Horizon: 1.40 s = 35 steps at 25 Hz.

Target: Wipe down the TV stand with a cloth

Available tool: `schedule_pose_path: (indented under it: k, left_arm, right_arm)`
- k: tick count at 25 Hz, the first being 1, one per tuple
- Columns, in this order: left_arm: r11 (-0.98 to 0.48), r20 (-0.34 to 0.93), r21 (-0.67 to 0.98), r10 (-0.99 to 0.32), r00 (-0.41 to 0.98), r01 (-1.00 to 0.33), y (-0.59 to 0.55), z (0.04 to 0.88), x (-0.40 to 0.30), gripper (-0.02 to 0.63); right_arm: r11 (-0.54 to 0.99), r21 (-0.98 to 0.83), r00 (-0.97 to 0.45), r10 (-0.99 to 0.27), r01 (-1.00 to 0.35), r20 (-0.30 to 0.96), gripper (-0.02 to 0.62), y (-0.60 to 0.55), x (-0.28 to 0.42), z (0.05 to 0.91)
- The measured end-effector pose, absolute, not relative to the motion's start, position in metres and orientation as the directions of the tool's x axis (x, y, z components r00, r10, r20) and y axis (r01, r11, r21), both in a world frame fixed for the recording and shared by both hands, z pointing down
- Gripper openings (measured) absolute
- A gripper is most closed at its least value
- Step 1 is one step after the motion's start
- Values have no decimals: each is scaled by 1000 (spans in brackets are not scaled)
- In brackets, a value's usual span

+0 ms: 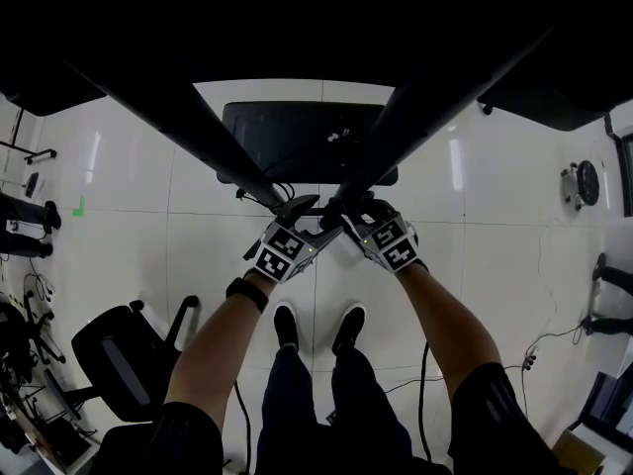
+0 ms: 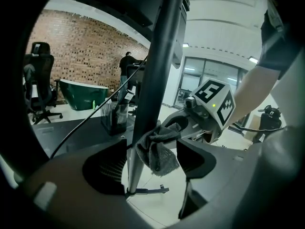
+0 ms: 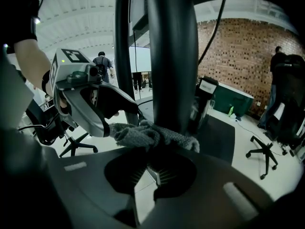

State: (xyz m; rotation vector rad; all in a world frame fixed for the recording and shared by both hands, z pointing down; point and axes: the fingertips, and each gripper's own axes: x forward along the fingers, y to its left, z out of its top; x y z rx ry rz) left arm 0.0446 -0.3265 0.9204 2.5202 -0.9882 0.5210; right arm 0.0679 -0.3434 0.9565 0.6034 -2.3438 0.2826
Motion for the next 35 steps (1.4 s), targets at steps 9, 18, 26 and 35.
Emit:
schedule_pose_path:
  k: [9,18,26,35]
  left_arm:
    - [-691,462,221,-548,698,-689,-317,927,51,353]
    - [-720,365,197,-577,731,-666,-259,833,37,353]
    - [-744,197,120,-631,751,-657,-190,681,1,353]
    - [-761,80,-9,-647,758,-649,-119,555,-48,353]
  right_arm:
    - [787,-139,-644,-375,-601,667,34,-334,74,983]
    - [809,-170,-761,-426,-563,489,34,-288,49,853]
    - [802,-200,-802,-470,-562,369,34,-218,27,713]
    - [761,-199,-786,-581,-617,213,34,-142,29,570]
